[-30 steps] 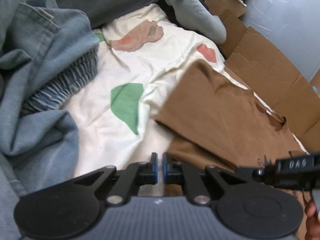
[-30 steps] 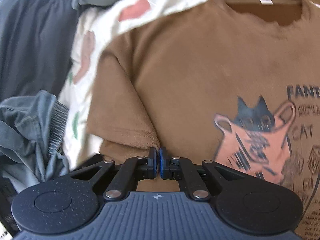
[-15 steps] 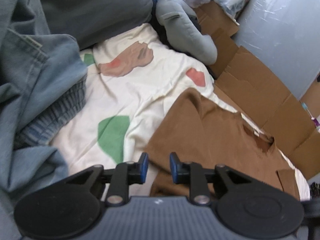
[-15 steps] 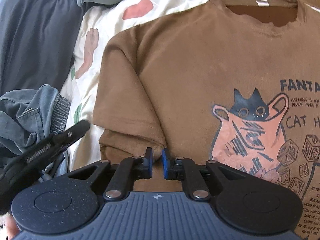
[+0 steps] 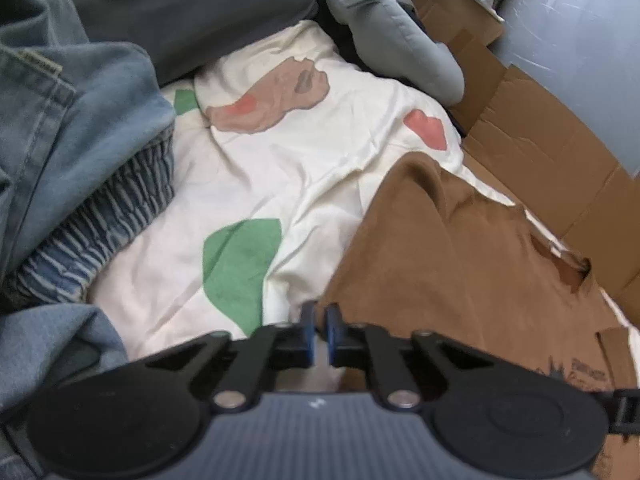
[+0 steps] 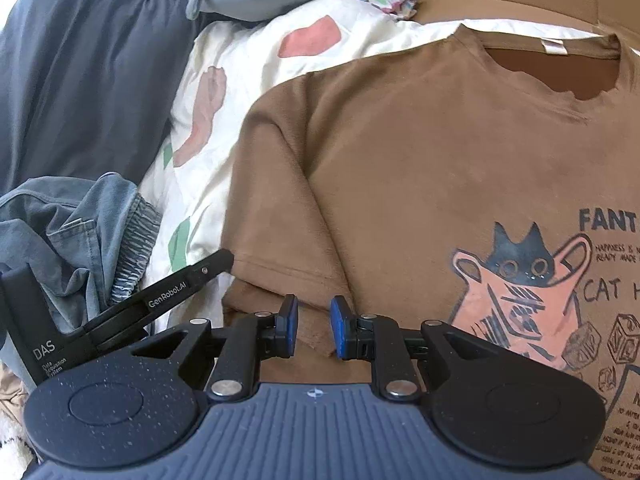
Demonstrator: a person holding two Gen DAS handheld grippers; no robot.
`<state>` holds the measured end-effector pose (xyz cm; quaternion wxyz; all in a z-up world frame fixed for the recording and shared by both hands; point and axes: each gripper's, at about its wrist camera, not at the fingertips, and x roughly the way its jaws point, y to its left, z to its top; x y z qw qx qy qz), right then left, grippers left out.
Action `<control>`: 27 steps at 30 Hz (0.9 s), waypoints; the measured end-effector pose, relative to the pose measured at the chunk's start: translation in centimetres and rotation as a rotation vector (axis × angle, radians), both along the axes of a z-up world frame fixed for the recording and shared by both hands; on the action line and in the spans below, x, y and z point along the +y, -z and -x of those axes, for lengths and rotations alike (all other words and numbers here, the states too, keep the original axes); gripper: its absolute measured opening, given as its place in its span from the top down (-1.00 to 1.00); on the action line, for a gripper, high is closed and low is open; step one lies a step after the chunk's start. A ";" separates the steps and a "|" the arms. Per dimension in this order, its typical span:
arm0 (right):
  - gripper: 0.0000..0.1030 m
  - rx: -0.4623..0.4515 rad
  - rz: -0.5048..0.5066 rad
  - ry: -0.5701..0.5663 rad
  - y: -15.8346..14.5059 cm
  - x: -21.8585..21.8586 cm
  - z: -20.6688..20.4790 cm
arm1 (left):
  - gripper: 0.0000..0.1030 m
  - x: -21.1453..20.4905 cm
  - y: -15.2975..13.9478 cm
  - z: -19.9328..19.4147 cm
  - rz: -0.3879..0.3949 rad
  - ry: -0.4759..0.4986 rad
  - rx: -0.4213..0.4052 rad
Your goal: Fold clothes
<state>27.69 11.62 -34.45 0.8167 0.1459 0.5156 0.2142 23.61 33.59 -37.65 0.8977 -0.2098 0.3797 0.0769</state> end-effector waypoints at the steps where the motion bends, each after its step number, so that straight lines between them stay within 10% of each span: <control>1: 0.64 -0.004 -0.001 -0.003 -0.1 0.1 0.0 | 0.92 0.0 -0.1 0.1 0.002 0.000 -0.005; 19: -0.04 -0.190 -0.036 -0.150 -3.0 4.2 -0.8 | 0.93 -1.6 -6.8 -0.3 0.162 0.152 -0.150; 27: 0.14 -0.297 -0.043 -0.134 -3.2 4.8 -2.0 | 0.93 -2.2 -7.7 -1.4 0.229 0.219 -0.177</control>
